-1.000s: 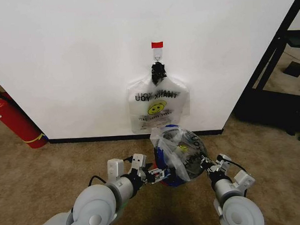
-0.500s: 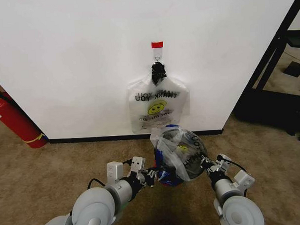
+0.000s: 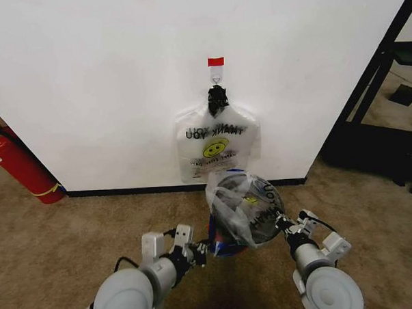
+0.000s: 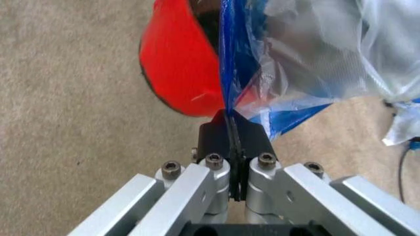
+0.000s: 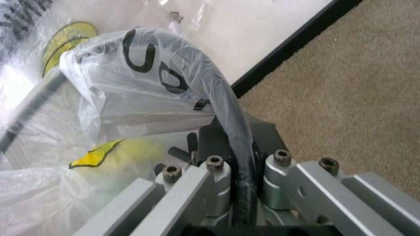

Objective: Pick up the garbage bag from the wall and place it over the trash bin.

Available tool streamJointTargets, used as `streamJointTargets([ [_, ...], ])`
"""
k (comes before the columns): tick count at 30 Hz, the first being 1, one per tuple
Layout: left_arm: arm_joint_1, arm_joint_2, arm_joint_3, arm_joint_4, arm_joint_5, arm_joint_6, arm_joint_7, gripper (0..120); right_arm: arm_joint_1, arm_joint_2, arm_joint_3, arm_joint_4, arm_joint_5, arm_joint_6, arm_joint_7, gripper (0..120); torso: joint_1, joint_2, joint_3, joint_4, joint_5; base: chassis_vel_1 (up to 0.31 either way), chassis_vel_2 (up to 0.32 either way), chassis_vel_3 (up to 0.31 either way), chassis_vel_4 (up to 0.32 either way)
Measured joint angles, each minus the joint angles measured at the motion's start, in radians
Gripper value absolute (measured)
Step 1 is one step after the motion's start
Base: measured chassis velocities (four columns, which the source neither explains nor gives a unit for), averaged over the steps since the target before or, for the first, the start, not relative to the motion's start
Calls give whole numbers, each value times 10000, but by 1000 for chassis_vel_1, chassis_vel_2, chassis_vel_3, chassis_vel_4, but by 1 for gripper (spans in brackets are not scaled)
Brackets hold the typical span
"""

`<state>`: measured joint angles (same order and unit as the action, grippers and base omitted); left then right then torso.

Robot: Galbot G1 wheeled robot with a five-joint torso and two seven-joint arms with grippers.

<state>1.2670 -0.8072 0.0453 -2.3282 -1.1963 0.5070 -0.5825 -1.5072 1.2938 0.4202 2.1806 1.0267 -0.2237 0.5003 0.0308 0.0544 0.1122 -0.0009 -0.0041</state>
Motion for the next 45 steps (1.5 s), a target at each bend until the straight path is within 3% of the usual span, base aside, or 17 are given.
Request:
streamJointTargets([
  [24,-140,-890,614,1801,1673,-299,441,0,-206,-42,105,788,1172,-461,429,0,0,0,0,-2,0,0,0,0,0],
  [31,-57,-1119,545,1876,1910,-357,505,0,-253,-17,99,757,1117,-491,436,0,0,0,0,-2,0,0,0,0,0],
  [35,137,-1057,452,1465,1919,-345,684,1,-244,-1,83,634,1050,-491,437,0,0,0,0,-2,0,0,0,0,0],
  [45,450,-132,-120,484,2586,152,1388,39,-22,-24,84,212,950,-458,434,0,0,0,0,-1,0,0,0,0,0],
])
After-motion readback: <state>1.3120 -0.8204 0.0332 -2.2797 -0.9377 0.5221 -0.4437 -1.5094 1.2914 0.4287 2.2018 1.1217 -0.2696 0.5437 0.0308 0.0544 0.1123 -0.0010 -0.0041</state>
